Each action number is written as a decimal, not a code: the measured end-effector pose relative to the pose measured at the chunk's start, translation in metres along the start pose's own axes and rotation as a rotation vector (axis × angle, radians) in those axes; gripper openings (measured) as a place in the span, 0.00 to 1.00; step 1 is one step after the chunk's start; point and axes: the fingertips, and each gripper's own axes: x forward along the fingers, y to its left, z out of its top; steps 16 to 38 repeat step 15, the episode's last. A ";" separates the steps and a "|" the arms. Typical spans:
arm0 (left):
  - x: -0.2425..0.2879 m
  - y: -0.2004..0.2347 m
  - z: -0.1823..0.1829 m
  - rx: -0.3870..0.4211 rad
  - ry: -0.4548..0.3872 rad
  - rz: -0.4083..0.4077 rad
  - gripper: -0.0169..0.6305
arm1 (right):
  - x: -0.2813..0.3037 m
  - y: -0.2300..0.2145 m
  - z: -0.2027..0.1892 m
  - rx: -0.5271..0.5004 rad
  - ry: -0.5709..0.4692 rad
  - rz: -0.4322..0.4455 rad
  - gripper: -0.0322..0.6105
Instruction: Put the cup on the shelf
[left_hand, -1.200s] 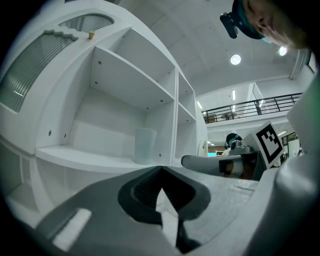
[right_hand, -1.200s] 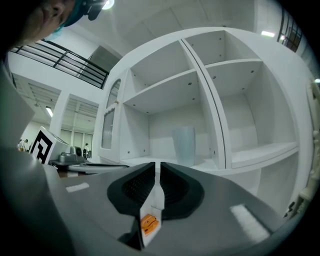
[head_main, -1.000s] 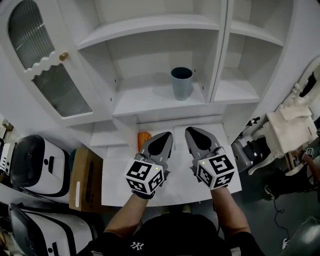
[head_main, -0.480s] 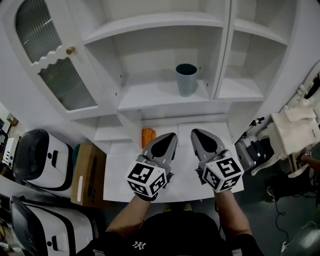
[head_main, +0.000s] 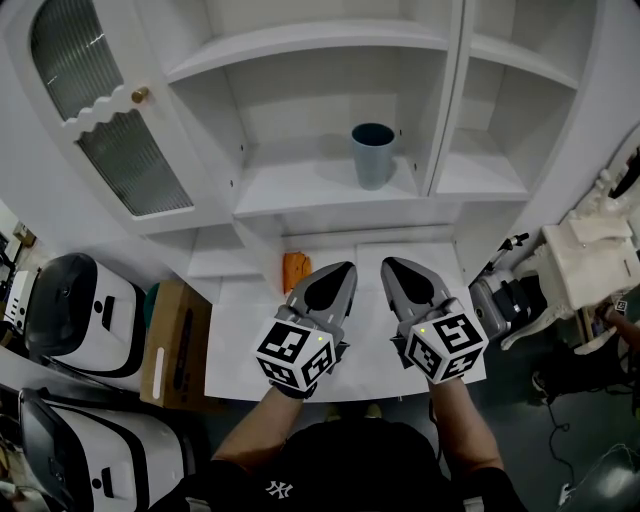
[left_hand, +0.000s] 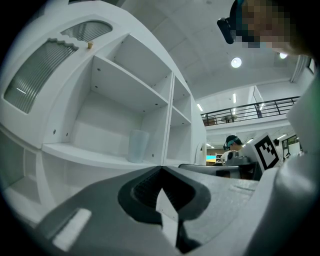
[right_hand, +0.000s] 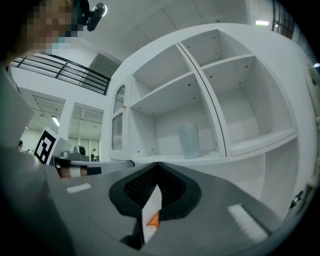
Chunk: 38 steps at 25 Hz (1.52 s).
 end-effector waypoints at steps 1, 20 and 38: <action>0.001 0.000 0.000 0.000 0.001 -0.001 0.03 | 0.000 0.000 0.000 -0.001 -0.001 0.000 0.08; 0.008 -0.001 -0.001 0.003 0.008 -0.012 0.03 | 0.001 -0.005 0.004 -0.003 0.000 -0.006 0.08; 0.008 -0.001 -0.001 0.003 0.008 -0.012 0.03 | 0.001 -0.005 0.004 -0.003 0.000 -0.006 0.08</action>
